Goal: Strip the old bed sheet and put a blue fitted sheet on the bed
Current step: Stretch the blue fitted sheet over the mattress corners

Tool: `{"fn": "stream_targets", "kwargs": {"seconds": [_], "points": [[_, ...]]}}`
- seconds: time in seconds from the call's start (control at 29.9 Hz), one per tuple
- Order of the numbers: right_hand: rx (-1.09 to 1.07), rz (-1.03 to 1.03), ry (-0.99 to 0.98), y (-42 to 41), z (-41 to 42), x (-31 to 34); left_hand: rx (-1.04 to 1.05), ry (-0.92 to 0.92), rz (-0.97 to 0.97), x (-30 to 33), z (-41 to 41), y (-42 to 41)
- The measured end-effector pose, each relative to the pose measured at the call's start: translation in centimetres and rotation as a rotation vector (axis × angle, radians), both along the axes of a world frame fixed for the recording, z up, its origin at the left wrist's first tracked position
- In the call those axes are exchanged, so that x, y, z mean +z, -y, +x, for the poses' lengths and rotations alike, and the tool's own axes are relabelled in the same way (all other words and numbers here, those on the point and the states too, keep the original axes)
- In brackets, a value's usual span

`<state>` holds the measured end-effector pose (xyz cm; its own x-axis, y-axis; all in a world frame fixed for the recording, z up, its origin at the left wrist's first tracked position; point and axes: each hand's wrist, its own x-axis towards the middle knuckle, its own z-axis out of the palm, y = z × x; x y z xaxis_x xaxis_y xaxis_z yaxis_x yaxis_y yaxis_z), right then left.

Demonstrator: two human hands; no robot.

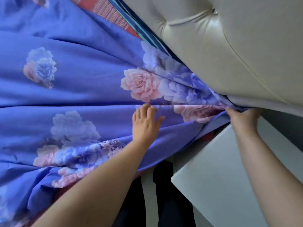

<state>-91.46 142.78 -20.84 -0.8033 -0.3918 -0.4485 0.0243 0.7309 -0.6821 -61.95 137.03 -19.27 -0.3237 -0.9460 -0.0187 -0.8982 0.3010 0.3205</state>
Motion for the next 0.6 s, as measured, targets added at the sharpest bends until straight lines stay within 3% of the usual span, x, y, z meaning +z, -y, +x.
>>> {"fn": "stream_targets", "kwargs": {"seconds": [0.2,0.3,0.4,0.47,0.6], "points": [[-0.040,-0.088,-0.162,-0.1,7.2,1.3,-0.078,0.219,0.197,-0.1,9.2,-9.7],[0.099,-0.205,-0.298,-0.2,11.5,2.1,-0.125,0.387,0.312,0.1,13.9,-12.4],[0.599,-0.282,-0.433,-1.9,16.6,2.1,0.014,0.536,0.395,0.6,17.5,-13.3],[1.035,-0.282,-0.390,-3.6,20.0,2.0,0.145,0.563,0.417,1.0,19.2,-13.3],[1.632,0.028,-0.409,-7.6,25.8,0.8,0.259,0.478,0.496,2.1,20.4,-12.7]]}}
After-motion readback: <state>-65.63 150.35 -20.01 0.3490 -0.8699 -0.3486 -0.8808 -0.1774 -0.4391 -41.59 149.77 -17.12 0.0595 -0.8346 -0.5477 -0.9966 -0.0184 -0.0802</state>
